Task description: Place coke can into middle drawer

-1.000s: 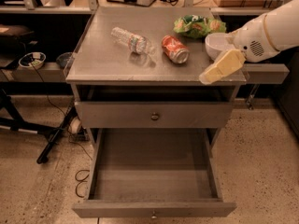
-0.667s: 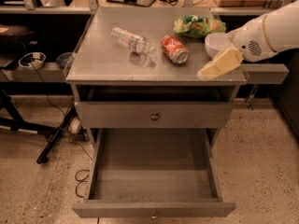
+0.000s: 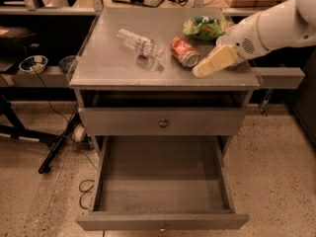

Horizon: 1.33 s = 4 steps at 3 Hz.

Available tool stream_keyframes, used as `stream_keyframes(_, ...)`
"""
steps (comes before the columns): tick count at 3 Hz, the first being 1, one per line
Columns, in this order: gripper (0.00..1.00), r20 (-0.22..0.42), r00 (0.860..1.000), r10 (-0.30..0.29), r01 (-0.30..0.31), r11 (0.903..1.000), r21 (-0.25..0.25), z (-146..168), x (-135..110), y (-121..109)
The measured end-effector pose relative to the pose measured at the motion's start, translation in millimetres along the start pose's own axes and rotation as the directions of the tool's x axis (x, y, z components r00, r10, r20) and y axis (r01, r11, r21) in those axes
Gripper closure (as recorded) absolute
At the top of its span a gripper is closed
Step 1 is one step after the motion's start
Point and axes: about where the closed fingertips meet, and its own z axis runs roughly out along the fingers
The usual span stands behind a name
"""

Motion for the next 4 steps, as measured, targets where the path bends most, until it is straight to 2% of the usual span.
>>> stream_keyframes(1,0.0,0.006,1.0,-0.002,0.002,1.0,-0.006,18.1,-9.1,-0.5)
stream_keyframes(2,0.0,-0.001,1.0,0.0,0.0,0.9988,-0.049,60.3,-20.7,-1.4)
stream_keyframes(4,0.0,-0.02,1.0,0.01,-0.011,0.999,-0.044,69.2,-18.3,-7.1)
